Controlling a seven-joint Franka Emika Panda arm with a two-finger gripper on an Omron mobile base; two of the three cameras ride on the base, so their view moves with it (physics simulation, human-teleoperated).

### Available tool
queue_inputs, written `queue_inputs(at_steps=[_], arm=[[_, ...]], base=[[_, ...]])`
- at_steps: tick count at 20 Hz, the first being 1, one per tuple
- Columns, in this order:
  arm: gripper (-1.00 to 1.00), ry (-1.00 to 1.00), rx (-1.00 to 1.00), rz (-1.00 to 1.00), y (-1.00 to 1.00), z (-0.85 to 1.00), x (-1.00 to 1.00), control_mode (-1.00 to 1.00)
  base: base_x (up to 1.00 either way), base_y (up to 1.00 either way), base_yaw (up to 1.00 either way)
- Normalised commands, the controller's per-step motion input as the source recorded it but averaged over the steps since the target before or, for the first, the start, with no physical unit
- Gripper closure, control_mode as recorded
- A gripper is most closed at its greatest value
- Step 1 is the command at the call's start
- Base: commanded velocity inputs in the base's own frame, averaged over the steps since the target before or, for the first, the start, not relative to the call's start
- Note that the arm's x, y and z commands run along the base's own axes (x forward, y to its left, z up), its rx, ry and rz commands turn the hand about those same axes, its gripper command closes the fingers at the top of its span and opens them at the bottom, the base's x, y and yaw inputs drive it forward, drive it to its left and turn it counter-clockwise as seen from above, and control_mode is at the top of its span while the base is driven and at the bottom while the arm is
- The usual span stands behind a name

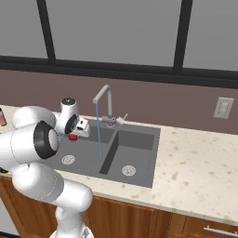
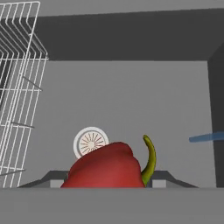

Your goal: Turn on the sink faucet. Then move the bell pepper from the counter to the sink. Turn off the sink. Move the vegetable from the sink to the pot next to the stove. Finally move the pot to the rear right burner.

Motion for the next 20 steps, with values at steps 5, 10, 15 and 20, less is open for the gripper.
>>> queue_inputs(at_steps=[5,10,15,20], arm=[[1.0,0.05,-0.05,-0.02,0.0,-0.37,0.01,-1.0],[1.0,0.04,-0.02,-0.01,-0.01,-0.34,0.06,-1.0],[1.0,0.03,0.0,-0.01,-0.01,-0.31,0.07,-1.0],[1.0,0.03,0.0,-0.01,-0.01,-0.28,0.07,-1.0]], base=[[0.0,0.0,0.0],[0.0,0.0,0.0],[0.0,0.0,0.0],[0.0,0.0,0.0]])
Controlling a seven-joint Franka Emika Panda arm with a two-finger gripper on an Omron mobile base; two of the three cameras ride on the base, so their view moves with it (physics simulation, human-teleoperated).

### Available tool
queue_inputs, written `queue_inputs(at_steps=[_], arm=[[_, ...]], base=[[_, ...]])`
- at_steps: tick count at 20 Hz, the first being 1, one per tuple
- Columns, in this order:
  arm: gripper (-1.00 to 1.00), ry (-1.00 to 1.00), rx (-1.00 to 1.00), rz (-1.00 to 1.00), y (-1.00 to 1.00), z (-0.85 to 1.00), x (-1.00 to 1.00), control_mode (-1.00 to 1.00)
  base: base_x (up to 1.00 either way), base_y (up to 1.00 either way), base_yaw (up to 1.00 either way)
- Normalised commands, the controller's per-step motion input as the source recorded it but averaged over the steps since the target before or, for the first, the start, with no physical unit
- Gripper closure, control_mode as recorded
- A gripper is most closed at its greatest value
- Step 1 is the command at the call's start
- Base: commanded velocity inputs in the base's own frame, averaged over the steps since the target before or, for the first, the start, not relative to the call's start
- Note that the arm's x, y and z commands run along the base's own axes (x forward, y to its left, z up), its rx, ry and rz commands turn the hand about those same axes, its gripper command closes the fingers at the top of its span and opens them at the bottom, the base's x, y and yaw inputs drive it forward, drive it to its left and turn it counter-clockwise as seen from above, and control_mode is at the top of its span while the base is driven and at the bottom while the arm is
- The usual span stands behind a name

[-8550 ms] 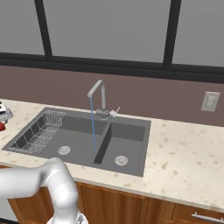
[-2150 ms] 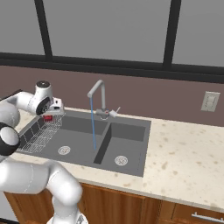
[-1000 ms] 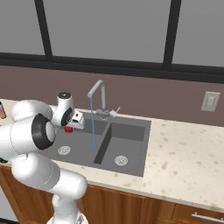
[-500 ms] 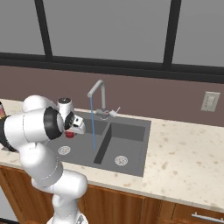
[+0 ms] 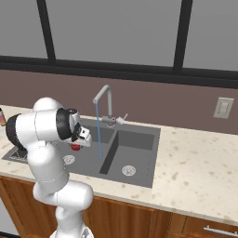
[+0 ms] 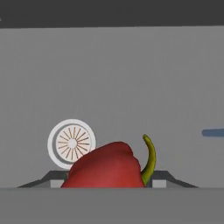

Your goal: Turn on the sink faucet. Then move the bell pepper from the counter to the sink. Turn off the sink. Move the vegetable from the sink to the pot next to the stove. Finally move the pot to the rear right burner.

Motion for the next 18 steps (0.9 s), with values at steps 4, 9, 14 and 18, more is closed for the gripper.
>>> queue_inputs(at_steps=[4,9,14,18], arm=[[1.0,0.01,0.0,-0.01,-0.01,-0.25,0.06,-1.0],[1.0,0.0,0.0,-0.02,-0.01,-0.26,0.08,-1.0],[1.0,0.0,0.0,-0.03,0.0,-0.26,0.15,-1.0],[1.0,0.01,0.0,-0.03,0.0,-0.23,0.2,-1.0]], base=[[0.0,0.0,0.0],[0.0,0.0,0.0],[0.0,0.0,0.0],[0.0,0.0,0.0]])
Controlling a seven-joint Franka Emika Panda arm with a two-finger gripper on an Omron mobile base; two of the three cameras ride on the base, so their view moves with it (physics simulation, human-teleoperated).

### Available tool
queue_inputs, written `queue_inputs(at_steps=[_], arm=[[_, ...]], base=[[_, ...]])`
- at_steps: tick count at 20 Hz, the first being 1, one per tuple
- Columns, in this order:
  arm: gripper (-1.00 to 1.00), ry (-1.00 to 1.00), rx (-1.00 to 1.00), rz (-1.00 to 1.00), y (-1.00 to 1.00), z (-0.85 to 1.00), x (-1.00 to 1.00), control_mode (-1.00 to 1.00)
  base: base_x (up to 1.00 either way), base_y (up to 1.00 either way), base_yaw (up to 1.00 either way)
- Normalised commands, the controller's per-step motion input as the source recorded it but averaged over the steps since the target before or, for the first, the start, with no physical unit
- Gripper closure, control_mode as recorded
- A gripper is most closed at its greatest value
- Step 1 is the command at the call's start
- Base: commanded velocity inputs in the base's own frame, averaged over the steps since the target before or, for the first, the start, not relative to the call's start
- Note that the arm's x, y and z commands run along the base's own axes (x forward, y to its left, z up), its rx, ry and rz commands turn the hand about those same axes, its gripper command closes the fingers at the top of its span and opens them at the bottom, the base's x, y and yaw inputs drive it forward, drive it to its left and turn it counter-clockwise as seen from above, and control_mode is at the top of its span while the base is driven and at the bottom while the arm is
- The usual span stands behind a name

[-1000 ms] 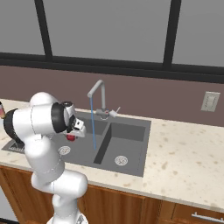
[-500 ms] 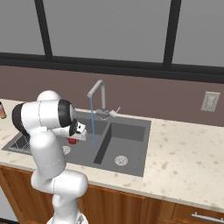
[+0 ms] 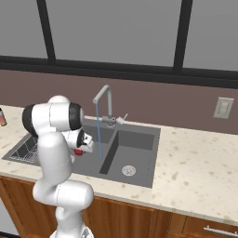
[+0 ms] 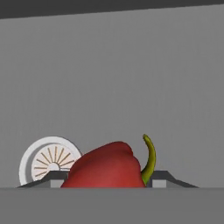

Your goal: Turn on the sink faucet. Then move the bell pepper from the counter to the sink. Turn off the sink. Move the vegetable from the sink to the pot next to the stove. Finally move the pot to the rear right burner.

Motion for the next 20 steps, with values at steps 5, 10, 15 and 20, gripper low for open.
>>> queue_inputs(at_steps=[5,10,15,20], arm=[[1.0,0.0,0.0,-0.01,0.0,-0.18,0.1,-1.0],[1.0,0.0,0.0,0.0,0.0,-0.2,0.05,-1.0],[1.0,0.0,0.0,-0.01,0.0,-0.23,0.05,-1.0],[1.0,0.0,0.0,-0.01,0.0,-0.29,0.06,-1.0]], base=[[0.0,0.0,0.0],[0.0,0.0,0.0],[0.0,0.0,0.0],[0.0,0.0,0.0]])
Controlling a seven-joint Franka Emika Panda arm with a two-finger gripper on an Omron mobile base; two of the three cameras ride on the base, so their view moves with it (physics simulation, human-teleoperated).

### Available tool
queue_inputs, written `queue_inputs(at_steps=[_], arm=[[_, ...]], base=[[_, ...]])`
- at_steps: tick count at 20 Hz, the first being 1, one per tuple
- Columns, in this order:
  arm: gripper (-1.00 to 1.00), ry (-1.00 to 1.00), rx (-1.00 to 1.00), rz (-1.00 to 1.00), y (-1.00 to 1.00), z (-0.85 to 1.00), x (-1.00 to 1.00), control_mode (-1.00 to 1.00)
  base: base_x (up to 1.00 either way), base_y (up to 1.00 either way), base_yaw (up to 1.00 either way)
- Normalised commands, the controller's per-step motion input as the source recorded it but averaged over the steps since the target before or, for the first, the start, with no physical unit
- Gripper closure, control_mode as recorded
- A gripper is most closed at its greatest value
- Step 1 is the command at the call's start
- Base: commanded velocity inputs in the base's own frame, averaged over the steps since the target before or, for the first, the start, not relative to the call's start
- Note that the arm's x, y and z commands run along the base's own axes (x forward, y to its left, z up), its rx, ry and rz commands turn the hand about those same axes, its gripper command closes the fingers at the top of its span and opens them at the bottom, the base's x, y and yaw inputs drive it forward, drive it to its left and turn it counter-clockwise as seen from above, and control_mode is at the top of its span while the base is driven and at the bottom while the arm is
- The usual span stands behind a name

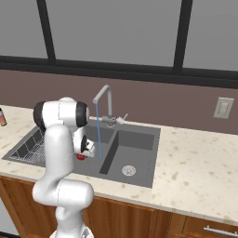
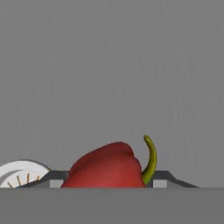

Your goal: Turn on the sink faucet. Then move the bell pepper from the counter to the sink. Turn off the sink. Move the vegetable from the sink to the pot next to the stove. Finally move the pot to the rear right burner.

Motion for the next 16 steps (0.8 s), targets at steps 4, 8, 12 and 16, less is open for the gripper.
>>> queue_inputs(at_steps=[4,8,12,16], arm=[[-1.0,0.0,0.0,0.0,0.0,-0.08,0.02,-1.0],[-1.0,-0.01,0.0,0.0,-0.01,0.0,0.0,-1.0],[-1.0,-0.01,0.0,-0.02,0.0,0.05,-0.01,-1.0],[-1.0,0.0,0.0,-0.05,-0.01,0.23,-0.09,-1.0]], base=[[0.0,0.0,0.0],[0.0,0.0,0.0],[0.0,0.0,0.0],[0.0,0.0,0.0]])
